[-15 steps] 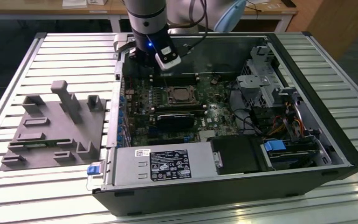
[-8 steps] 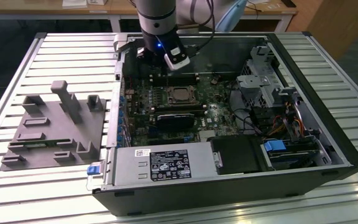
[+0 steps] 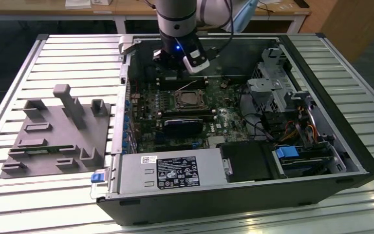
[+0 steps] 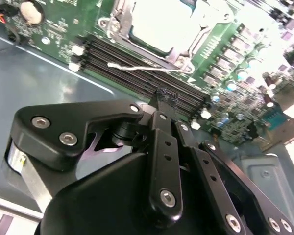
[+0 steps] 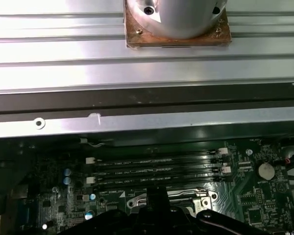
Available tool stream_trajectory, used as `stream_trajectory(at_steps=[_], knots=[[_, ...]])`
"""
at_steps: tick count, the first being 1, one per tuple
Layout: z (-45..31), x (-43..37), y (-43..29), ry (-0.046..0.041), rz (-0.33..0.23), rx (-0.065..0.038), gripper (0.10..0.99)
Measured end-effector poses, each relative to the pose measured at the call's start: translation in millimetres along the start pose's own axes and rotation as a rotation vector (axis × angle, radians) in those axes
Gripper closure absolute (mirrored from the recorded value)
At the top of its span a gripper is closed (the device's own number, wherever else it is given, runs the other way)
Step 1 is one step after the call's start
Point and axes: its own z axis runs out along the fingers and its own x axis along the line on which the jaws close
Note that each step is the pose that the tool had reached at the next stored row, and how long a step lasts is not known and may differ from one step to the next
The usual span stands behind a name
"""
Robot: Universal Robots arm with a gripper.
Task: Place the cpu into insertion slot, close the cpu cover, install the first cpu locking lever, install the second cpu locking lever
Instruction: 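Install the first cpu locking lever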
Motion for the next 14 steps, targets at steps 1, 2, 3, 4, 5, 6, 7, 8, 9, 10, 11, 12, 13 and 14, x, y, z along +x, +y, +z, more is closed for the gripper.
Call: stream_trajectory(at_steps=[1, 2, 3, 4, 5, 6, 7, 8, 9, 10, 11, 12, 13, 14], knots=[[0.1, -1.0, 0.1, 0.0000, 0.000, 0.000, 0.984], [0.2, -1.7, 0.1, 0.0000, 0.000, 0.000, 0.984], [0.2, -1.9, 0.1, 0.0000, 0.000, 0.000, 0.984], [0.2, -1.9, 0.1, -0.0001, 0.000, 0.000, 0.984], [0.2, -2.0, 0.1, -0.0001, 0.000, 0.000, 0.984], [0.2, -1.9, 0.1, -0.0004, 0.000, 0.000, 0.984], [0.3, -1.6, 0.0, -0.0016, -0.001, 0.000, 0.984], [0.6, -1.1, -0.4, -0.0062, -0.002, -0.001, 0.984], [0.9, -0.3, -1.1, -0.0133, -0.004, -0.002, 0.984], [1.0, 0.4, -1.7, -0.0202, -0.006, -0.002, 0.984], [1.2, 1.2, -2.3, -0.0268, -0.007, -0.003, 0.984], [1.3, 2.3, -2.8, -0.0336, -0.009, -0.004, 0.984], [1.5, 3.4, -3.2, -0.0411, -0.011, -0.005, 0.984], [1.5, 4.5, -3.6, -0.0491, -0.013, -0.005, 0.984]])
